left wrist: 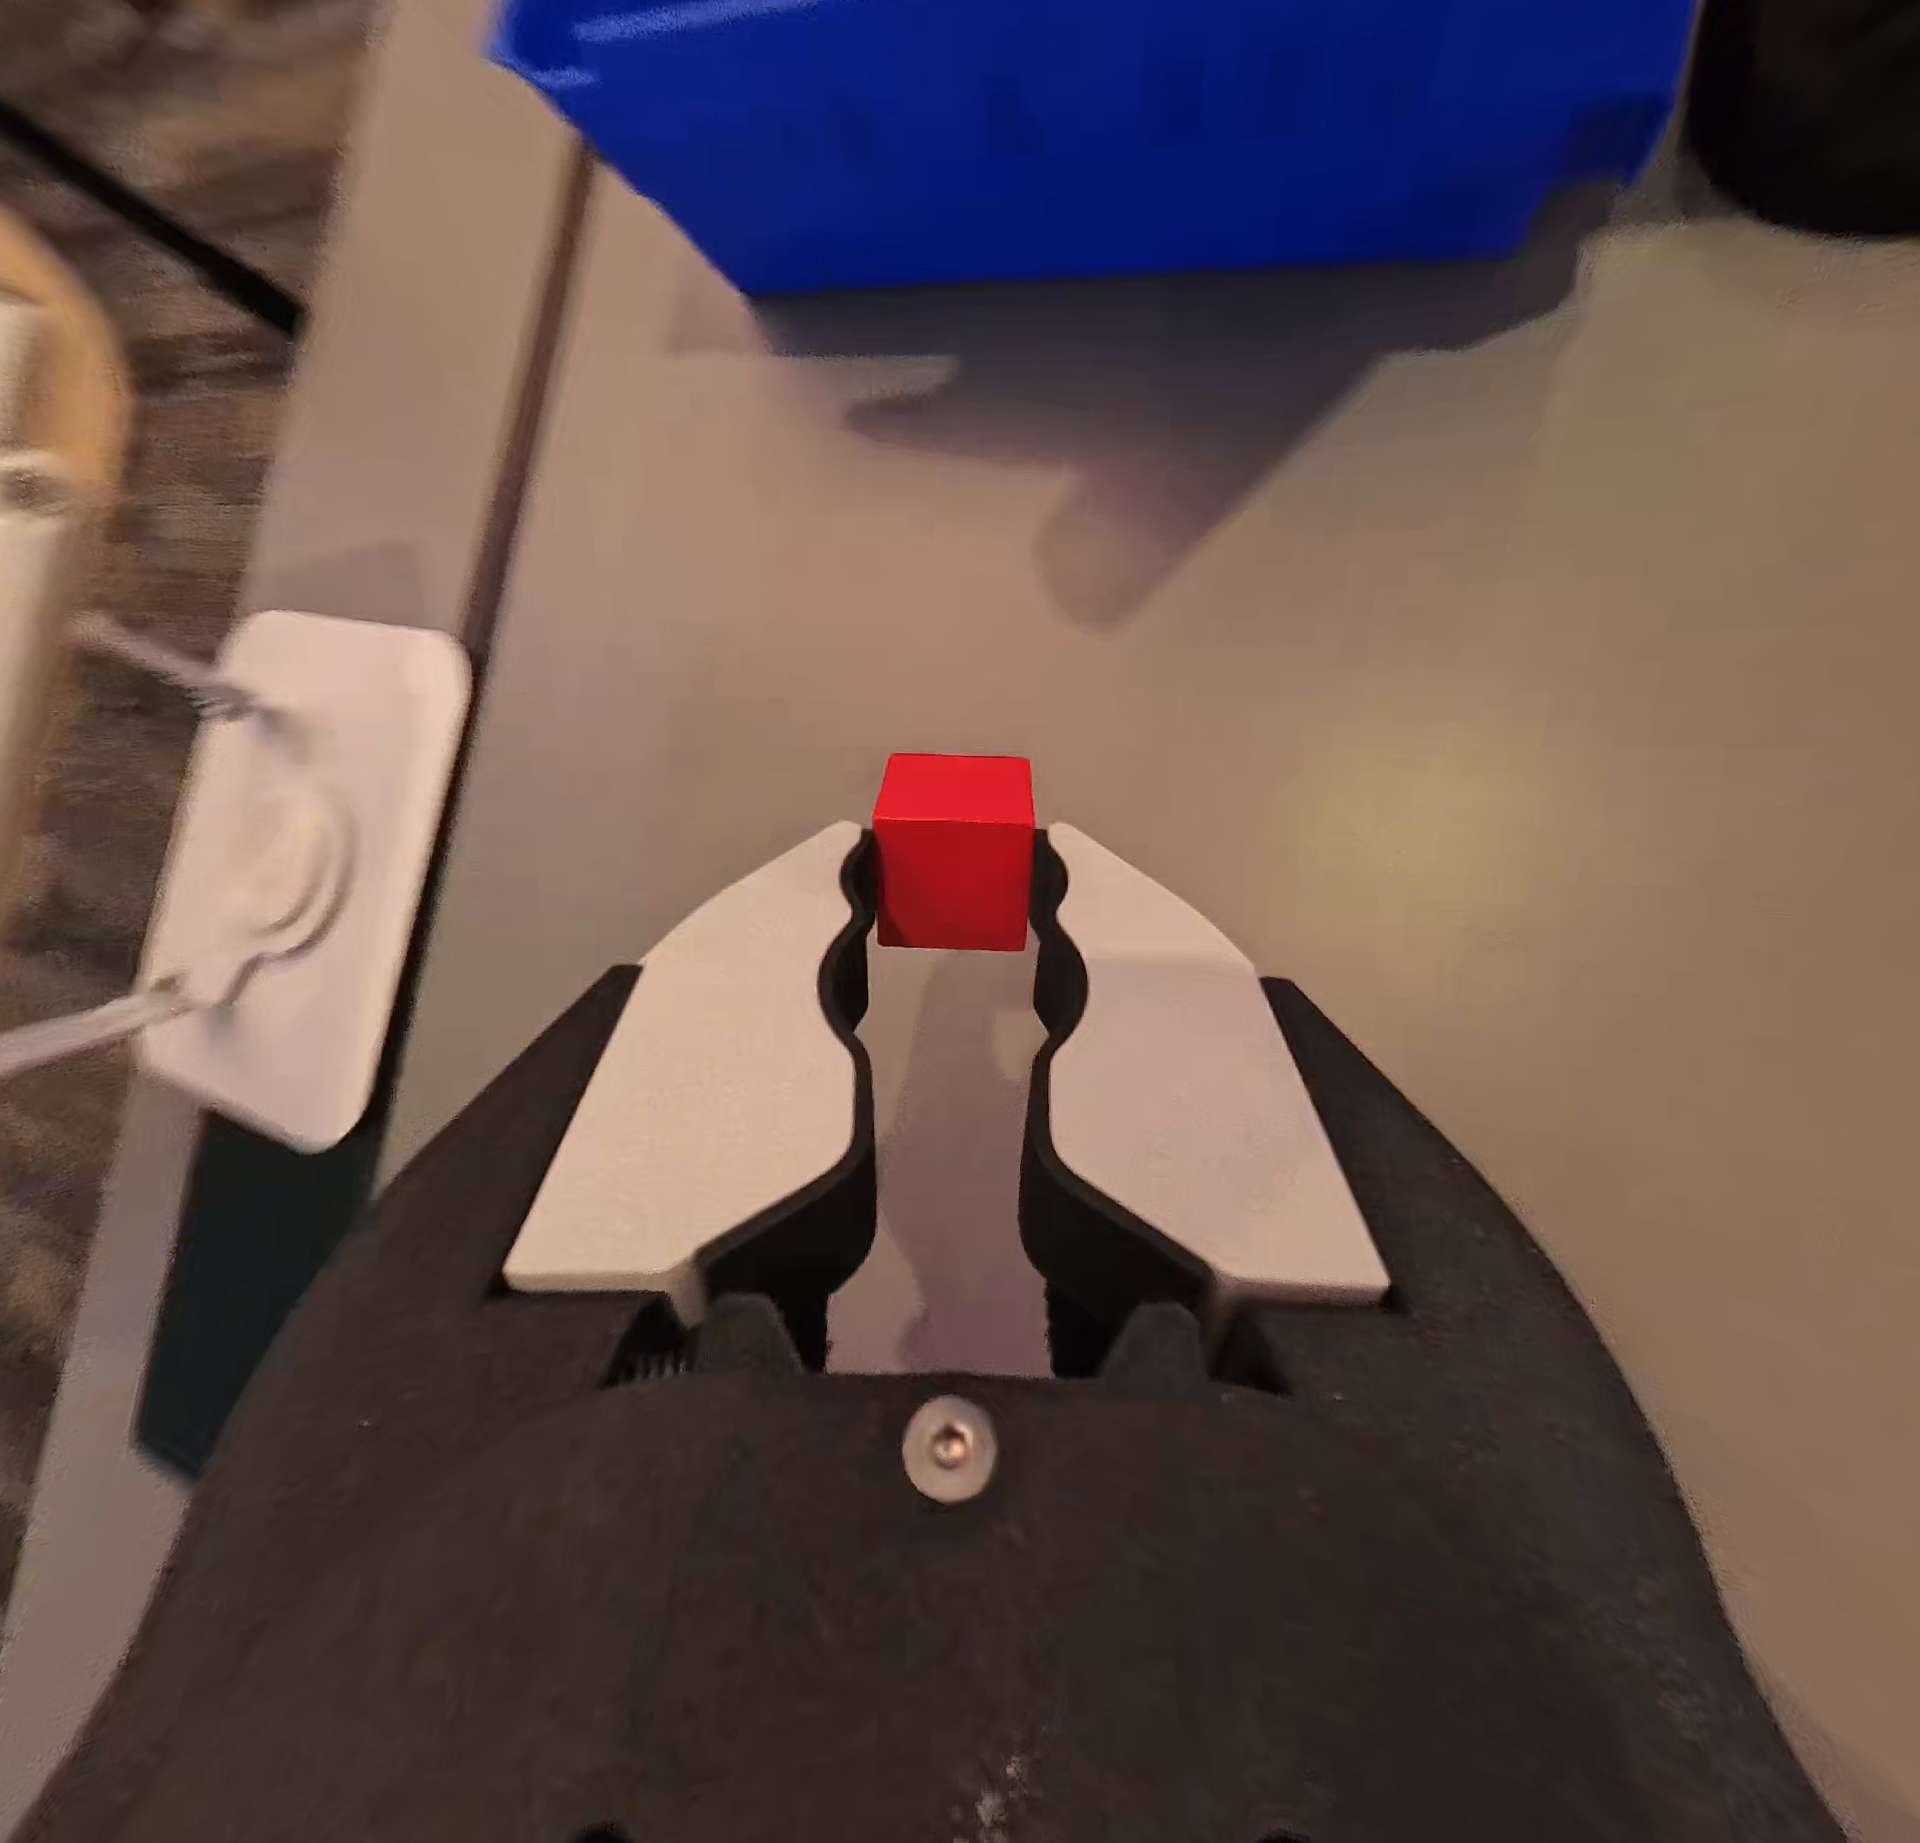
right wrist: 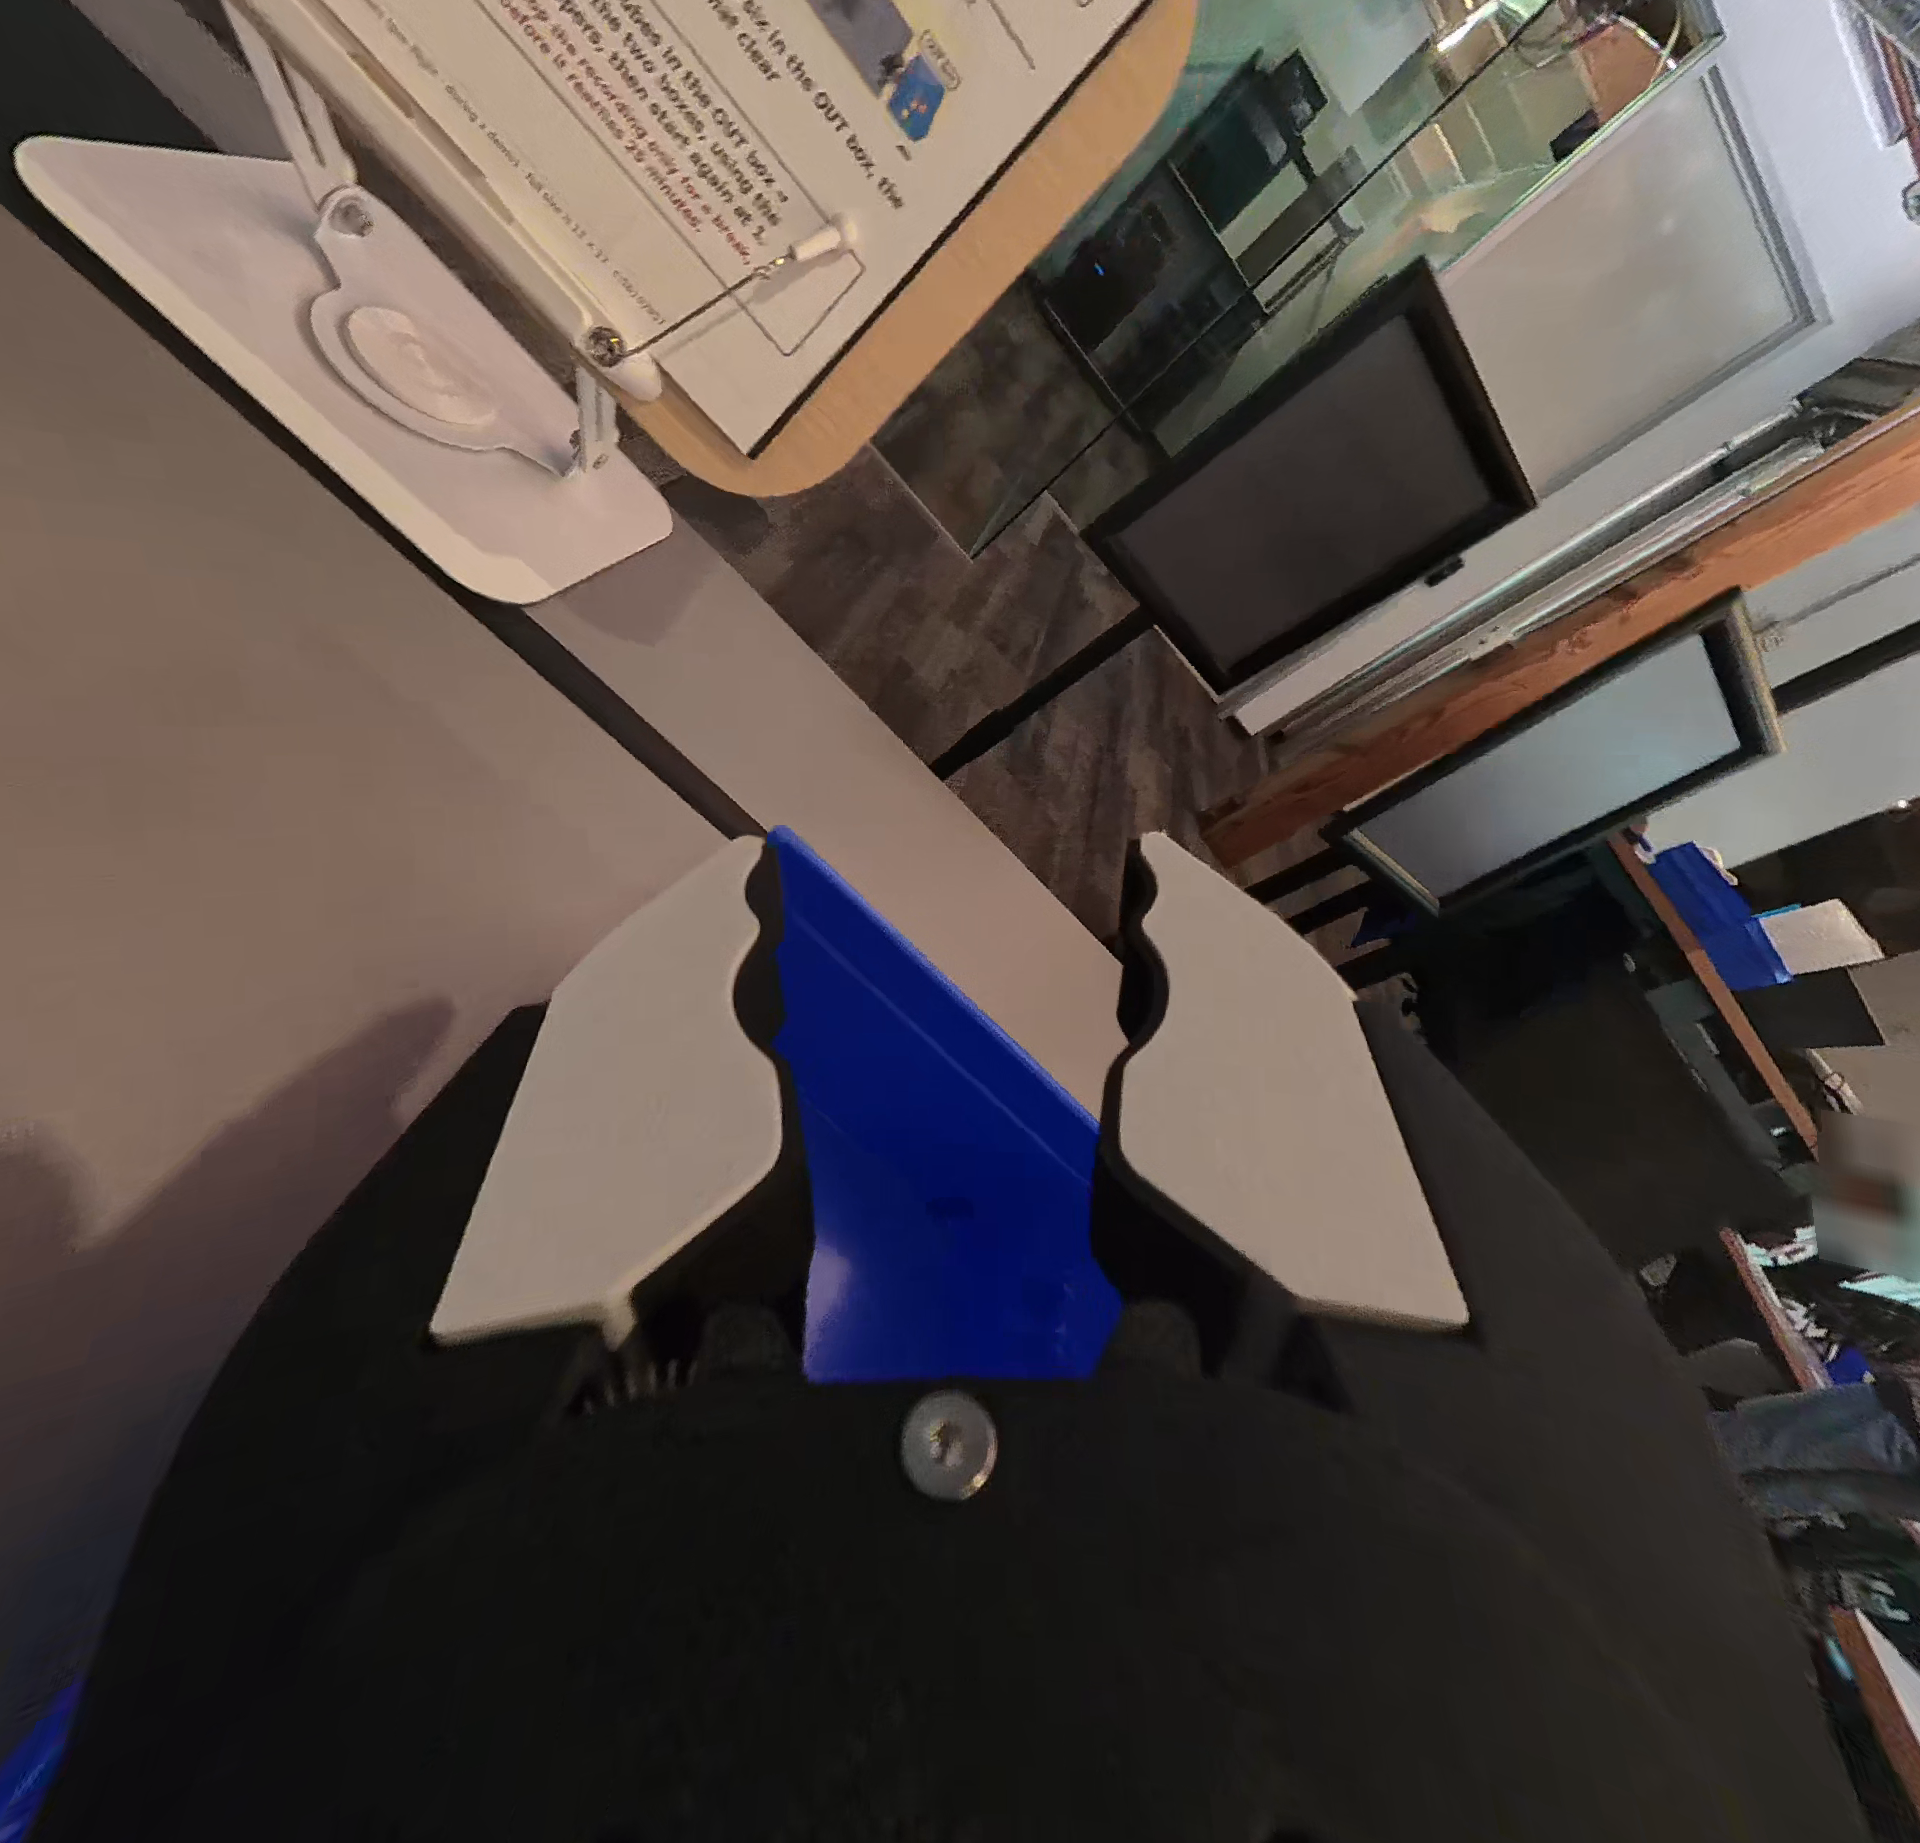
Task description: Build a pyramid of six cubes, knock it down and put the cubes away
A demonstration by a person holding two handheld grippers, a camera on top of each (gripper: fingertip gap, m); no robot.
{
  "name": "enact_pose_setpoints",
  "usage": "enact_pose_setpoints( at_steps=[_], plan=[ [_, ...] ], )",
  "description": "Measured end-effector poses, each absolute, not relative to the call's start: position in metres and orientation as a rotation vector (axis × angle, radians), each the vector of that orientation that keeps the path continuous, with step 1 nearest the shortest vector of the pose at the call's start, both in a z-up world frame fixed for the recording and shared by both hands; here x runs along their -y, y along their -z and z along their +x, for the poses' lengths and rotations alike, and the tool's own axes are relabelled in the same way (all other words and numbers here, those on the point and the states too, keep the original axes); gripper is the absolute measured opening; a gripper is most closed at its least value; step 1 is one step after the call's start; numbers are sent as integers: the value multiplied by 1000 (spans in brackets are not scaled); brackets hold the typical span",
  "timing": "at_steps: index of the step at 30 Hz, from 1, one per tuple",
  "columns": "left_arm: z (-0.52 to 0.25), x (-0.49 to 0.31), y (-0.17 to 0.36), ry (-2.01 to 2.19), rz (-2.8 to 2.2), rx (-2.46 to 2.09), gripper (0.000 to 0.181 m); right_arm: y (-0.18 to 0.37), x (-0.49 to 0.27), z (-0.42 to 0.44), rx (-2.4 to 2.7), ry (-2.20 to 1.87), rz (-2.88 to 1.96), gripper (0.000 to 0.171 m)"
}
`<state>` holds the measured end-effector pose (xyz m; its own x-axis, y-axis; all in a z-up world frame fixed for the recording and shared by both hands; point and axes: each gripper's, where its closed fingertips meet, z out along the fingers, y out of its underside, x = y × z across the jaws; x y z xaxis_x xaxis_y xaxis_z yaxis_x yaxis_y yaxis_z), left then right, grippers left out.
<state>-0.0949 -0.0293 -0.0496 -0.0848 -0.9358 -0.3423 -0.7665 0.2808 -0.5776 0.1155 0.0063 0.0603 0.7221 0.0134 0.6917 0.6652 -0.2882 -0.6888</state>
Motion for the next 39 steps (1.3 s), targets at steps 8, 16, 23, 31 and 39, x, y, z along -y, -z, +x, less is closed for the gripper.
enact_pose_setpoints(
  at_steps=[8,16,23,31,39],
  plan=[
    [-48,31,132,193,-1676,-2259,28,-80,13,155,427,633,-1755,65],
    [-51,19,151,-7,-1757,-2409,28,-80,12,158,434,615,-1765,65],
    [-50,15,153,-14,-1759,-2441,28,-75,10,157,448,607,-1783,65],
    [-64,12,108,152,-1737,-2206,49,-73,9,161,451,607,-1788,63],
    [-219,-53,-55,-21,-1663,-1334,45,-69,7,166,449,622,-1807,63]
  ],
)
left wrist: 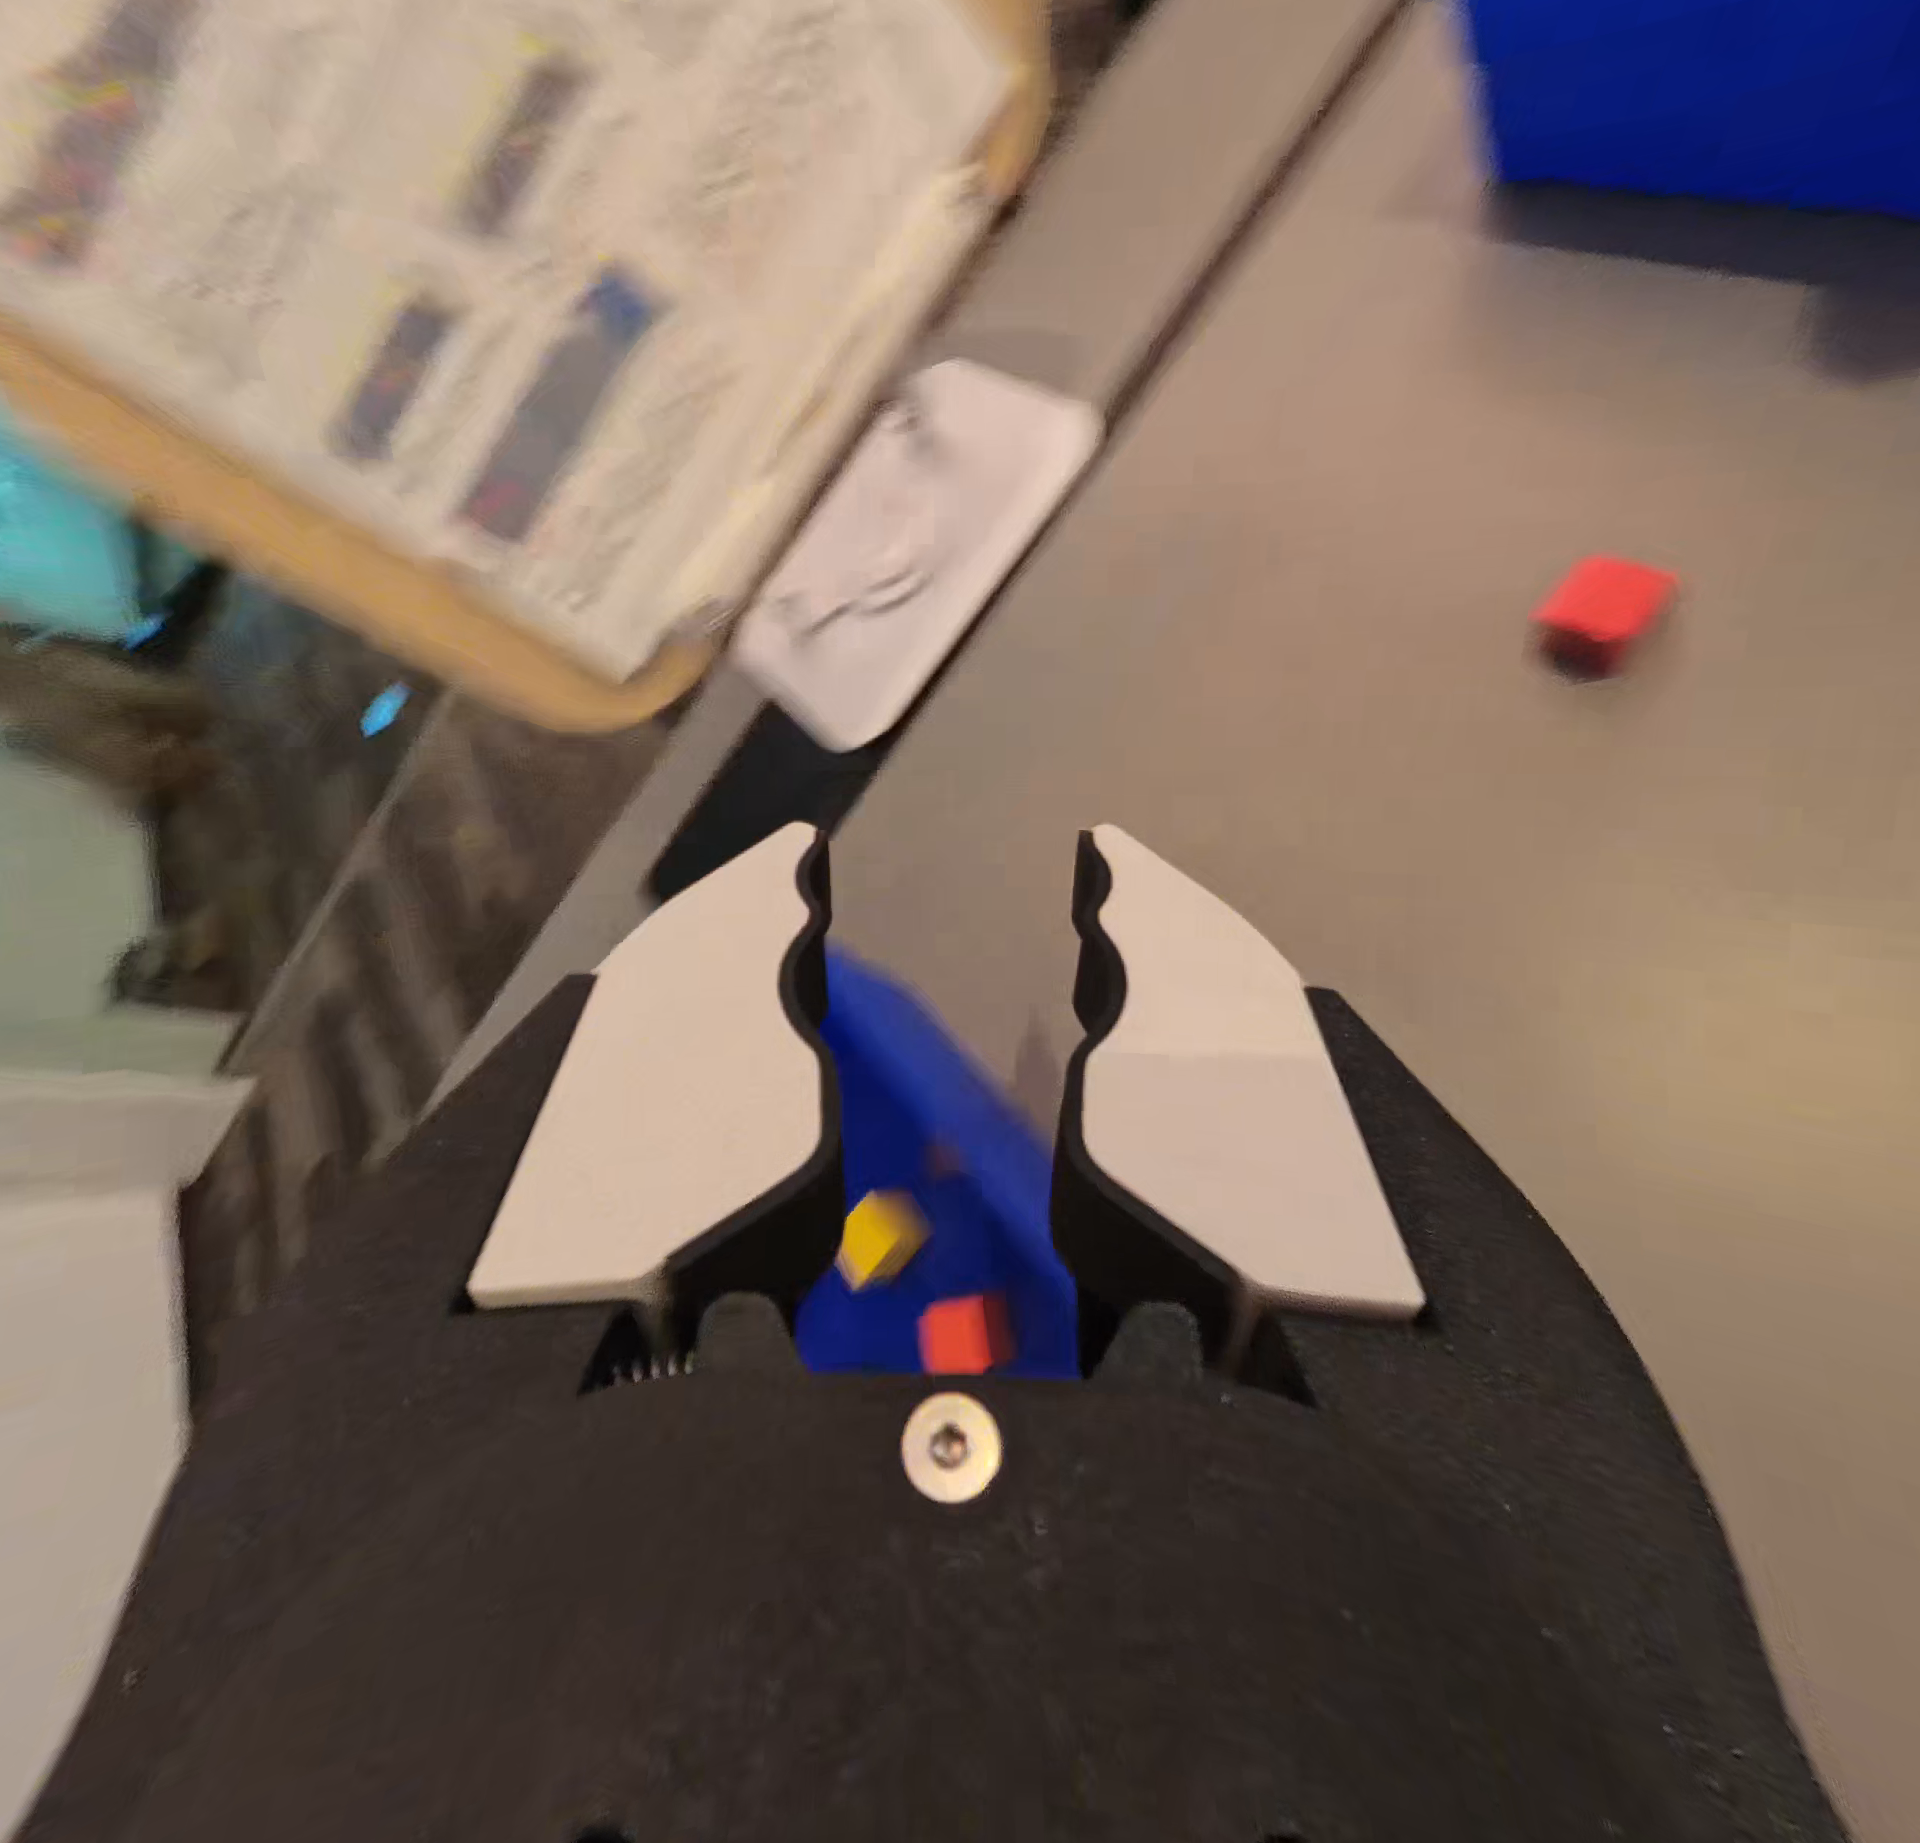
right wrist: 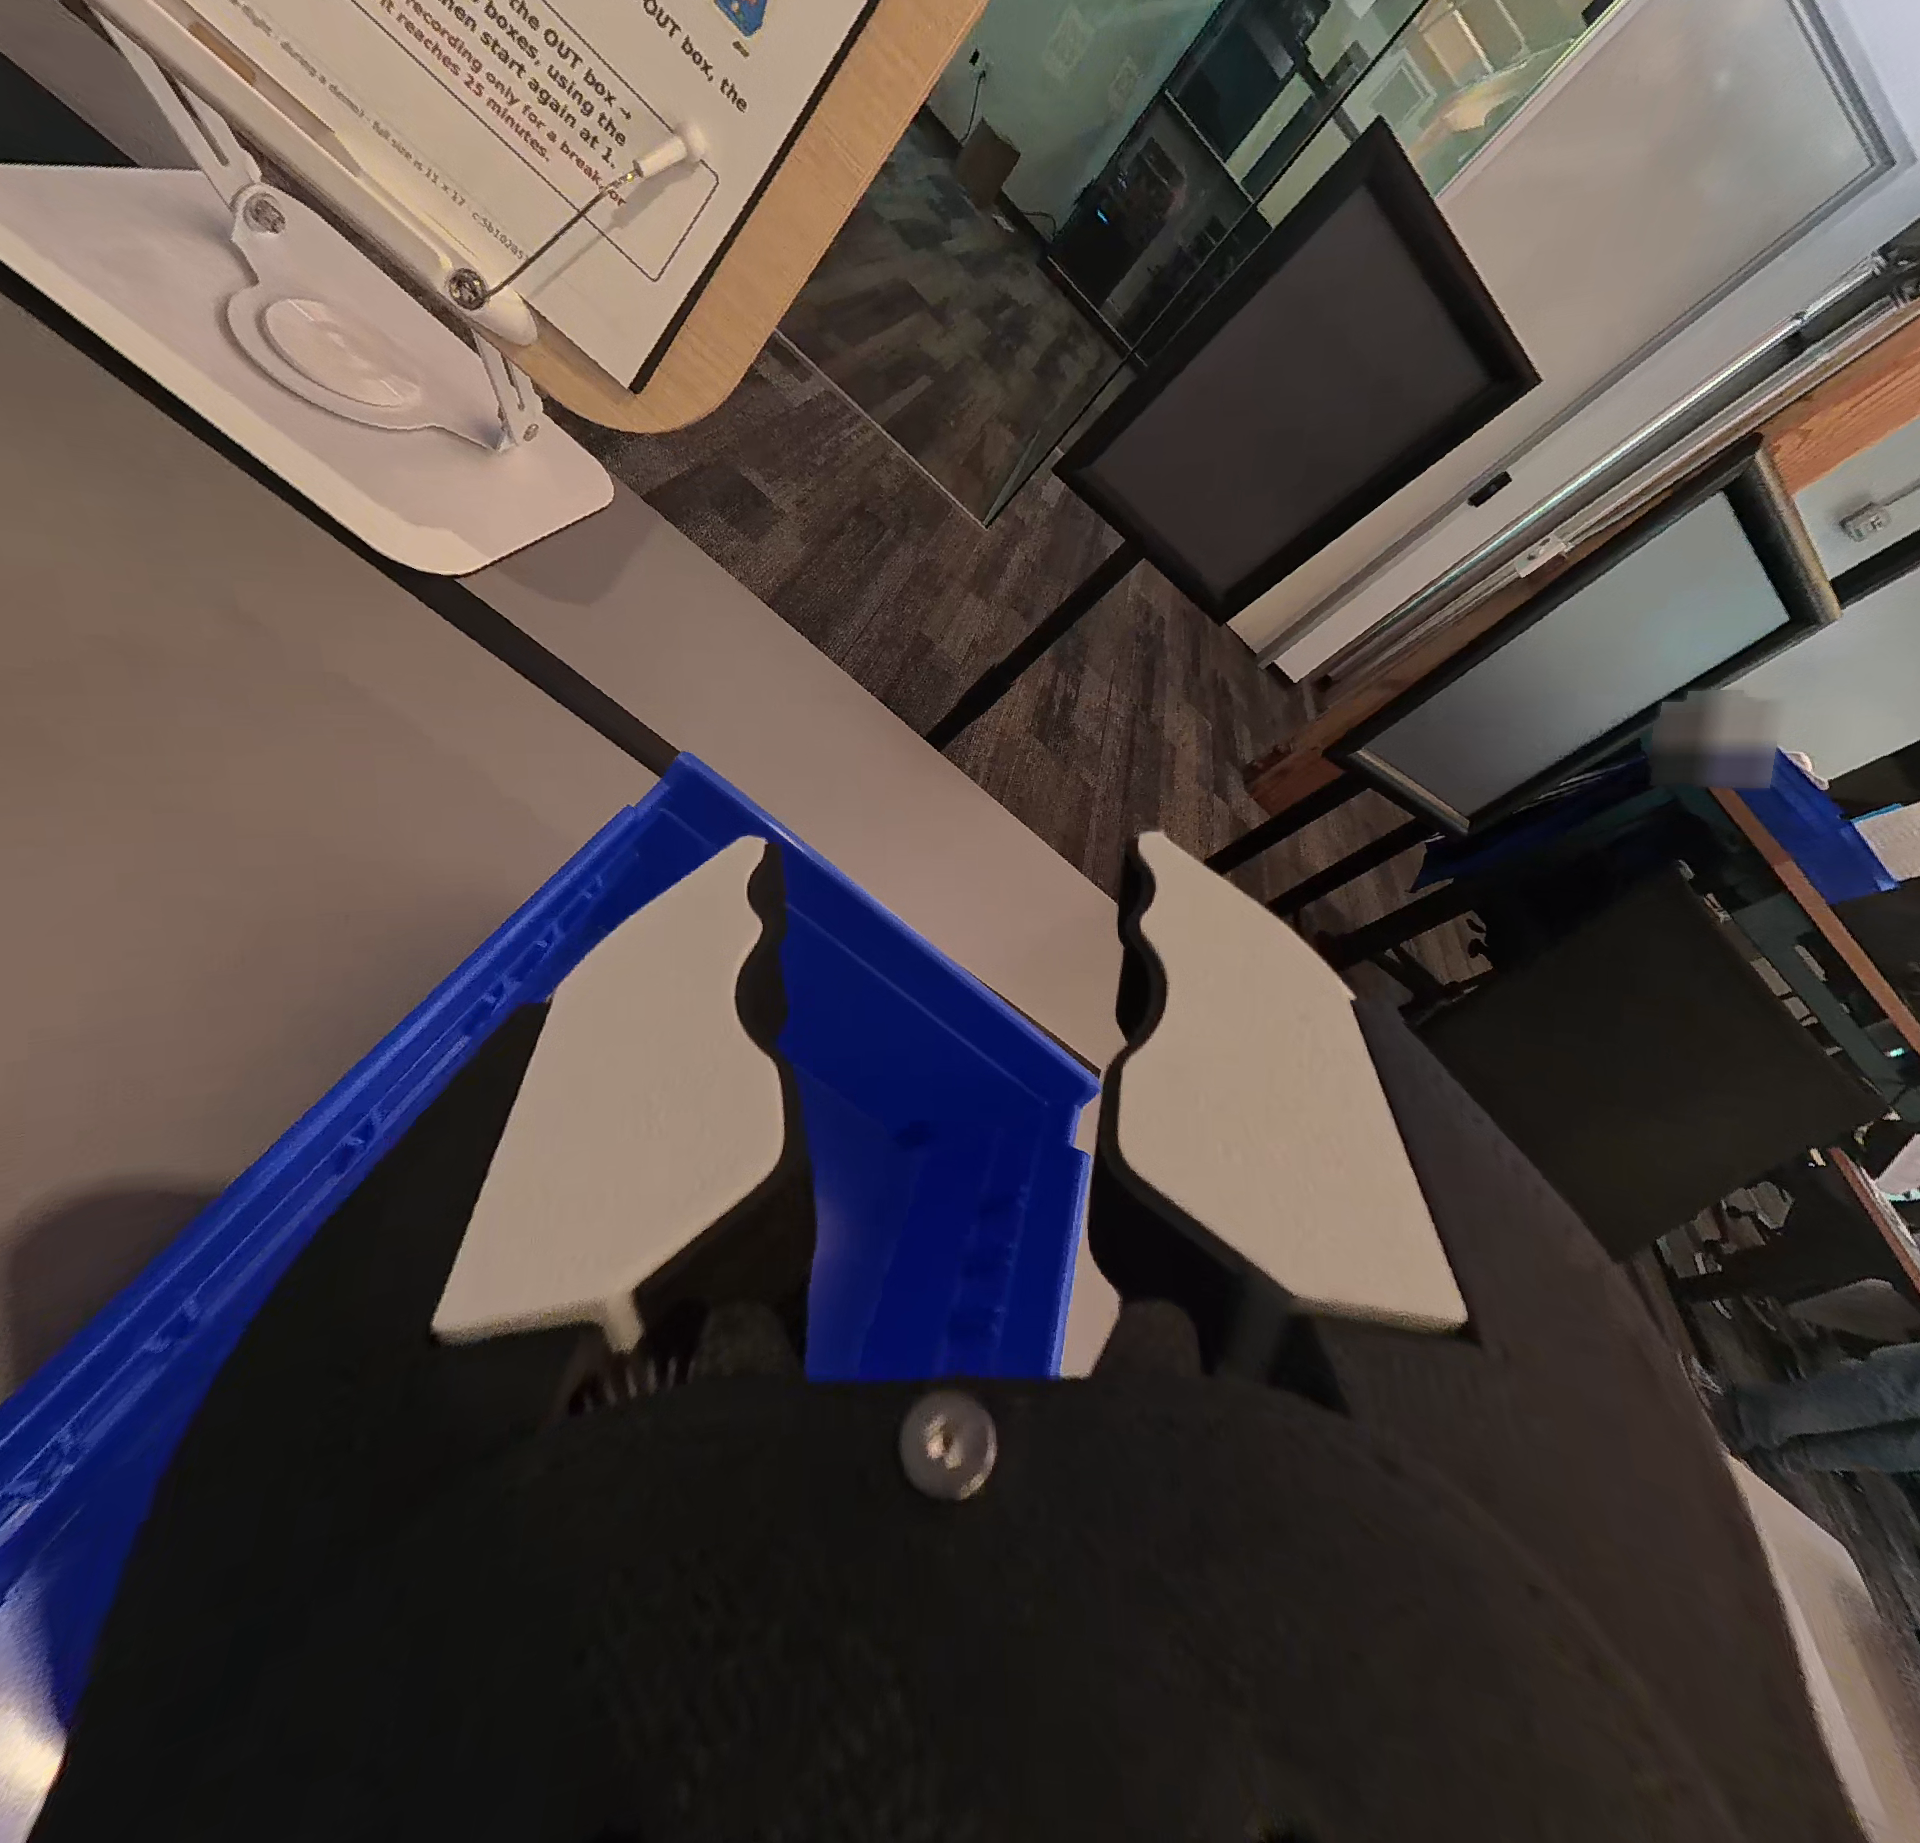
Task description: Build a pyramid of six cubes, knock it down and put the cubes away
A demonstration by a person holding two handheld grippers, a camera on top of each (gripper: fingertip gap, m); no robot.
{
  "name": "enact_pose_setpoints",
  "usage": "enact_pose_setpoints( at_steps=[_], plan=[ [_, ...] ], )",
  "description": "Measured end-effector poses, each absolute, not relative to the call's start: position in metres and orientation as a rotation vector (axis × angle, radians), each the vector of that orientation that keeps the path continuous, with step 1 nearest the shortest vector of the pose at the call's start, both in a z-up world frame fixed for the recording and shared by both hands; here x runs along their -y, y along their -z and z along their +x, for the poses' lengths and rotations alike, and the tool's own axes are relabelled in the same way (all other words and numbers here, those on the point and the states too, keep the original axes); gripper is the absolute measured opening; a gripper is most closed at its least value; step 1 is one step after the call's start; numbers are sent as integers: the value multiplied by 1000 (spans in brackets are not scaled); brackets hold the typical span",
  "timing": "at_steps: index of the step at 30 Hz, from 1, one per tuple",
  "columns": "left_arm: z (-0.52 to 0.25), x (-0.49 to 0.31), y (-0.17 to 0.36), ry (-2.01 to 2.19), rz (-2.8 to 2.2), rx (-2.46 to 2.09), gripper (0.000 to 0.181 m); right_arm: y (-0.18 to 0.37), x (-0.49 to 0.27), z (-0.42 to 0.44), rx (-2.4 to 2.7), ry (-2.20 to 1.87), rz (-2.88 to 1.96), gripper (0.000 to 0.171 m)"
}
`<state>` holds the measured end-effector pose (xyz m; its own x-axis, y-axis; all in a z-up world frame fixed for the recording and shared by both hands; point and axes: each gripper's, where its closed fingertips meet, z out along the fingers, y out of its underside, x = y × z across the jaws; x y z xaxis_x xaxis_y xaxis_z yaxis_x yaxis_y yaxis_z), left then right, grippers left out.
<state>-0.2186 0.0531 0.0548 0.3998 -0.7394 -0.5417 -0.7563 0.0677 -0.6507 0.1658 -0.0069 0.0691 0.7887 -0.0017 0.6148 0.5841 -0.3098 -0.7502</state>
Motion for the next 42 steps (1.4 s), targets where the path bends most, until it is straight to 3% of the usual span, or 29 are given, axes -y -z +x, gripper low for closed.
enact_pose_setpoints(
  at_steps=[3,8,10,12,21,28,31,36,40,42],
  plan=[
    [-306,-72,-59,-185,-1760,-1232,42,-66,7,168,452,638,-1822,63],
    [-369,-81,18,5,-2019,-1344,38,-56,6,172,449,649,-1853,63],
    [-373,-92,41,136,-2171,-1244,24,-48,6,173,452,651,-1878,64],
    [-372,-93,61,259,-2290,-1200,23,-41,5,174,465,660,-1908,64],
    [-387,-86,120,157,-2562,-1272,45,-31,0,170,506,680,-1941,64],
    [-392,-92,141,43,-2625,-1287,46,-29,1,172,510,671,-1952,65],
    [-401,-89,151,-42,-2660,-1347,29,-33,2,174,496,661,-1941,64],
    [-389,-99,109,43,-2501,-1248,29,-35,4,177,483,651,-1940,64],
    [-383,-101,4,-31,-2165,-1024,29,-32,4,179,479,648,-1950,64],
    [-342,-75,-44,120,-1941,-1063,29,-31,4,180,480,650,-1956,64]
  ],
)
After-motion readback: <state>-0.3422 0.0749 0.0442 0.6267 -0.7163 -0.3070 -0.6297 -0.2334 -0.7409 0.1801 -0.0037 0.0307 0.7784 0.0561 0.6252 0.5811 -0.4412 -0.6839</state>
